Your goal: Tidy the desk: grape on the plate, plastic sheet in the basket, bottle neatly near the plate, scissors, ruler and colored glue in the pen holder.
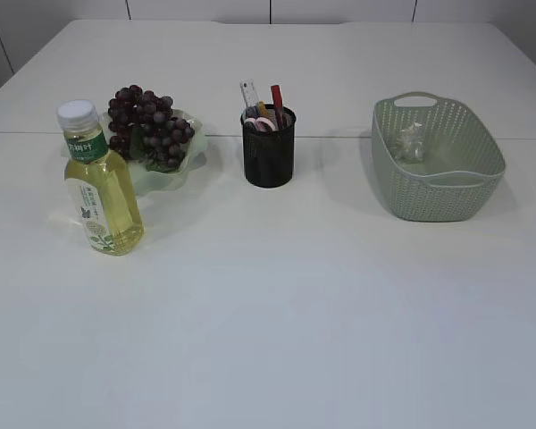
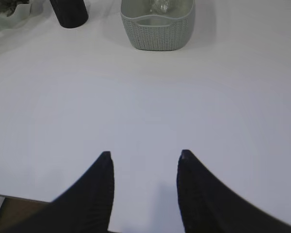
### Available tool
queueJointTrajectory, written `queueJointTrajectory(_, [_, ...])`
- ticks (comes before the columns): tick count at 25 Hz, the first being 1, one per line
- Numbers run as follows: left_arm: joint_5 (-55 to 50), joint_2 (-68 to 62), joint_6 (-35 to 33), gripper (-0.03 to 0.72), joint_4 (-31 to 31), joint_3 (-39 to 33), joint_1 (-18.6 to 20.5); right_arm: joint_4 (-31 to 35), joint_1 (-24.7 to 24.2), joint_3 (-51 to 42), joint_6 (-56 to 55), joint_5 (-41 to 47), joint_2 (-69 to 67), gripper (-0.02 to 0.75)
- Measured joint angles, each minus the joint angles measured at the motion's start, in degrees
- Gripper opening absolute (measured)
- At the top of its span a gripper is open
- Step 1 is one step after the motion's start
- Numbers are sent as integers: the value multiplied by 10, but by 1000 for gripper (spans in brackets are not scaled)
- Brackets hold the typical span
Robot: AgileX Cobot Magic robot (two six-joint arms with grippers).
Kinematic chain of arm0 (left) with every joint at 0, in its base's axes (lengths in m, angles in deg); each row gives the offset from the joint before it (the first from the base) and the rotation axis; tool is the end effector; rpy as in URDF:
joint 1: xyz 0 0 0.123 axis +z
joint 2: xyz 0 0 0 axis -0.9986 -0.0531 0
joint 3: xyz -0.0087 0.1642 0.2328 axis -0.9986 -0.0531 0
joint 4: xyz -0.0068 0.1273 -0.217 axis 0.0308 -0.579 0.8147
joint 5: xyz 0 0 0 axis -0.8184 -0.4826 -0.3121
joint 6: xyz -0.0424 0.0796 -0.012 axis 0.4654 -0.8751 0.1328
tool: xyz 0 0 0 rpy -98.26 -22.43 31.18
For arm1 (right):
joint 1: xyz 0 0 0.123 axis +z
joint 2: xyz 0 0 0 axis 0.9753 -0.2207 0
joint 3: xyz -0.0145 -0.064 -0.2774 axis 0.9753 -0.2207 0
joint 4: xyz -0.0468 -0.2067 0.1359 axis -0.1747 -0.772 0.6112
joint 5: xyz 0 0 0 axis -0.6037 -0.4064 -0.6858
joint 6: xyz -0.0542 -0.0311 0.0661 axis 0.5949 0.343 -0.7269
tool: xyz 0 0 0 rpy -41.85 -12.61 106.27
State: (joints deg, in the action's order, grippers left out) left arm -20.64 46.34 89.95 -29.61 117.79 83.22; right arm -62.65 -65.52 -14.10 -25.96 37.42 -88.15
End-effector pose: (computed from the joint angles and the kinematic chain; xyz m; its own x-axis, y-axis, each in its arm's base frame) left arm -0.0240 -0.0029 0.2891 -0.5498 -0.0543 -0.8335 0.0567 0.9932 -0.1021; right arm -0.0241 -0.0090 0.3084 -0.5422 -0.0454 -0.8390 -0.1321 0.9907 0.0318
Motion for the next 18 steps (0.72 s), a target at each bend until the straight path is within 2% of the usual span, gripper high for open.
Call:
queueJointTrajectory(8, [51, 0, 0, 382, 0, -25, 0, -11, 0, -72, 1, 1, 48, 351])
queueJointTrajectory(13, [81, 0, -1, 379, 0, -37, 0, -25, 0, -95, 7, -53, 48, 350])
queueJointTrajectory(18, [82, 0, -11, 323, -2, -39, 0, -26, 0, -99, 12, -64, 48, 350])
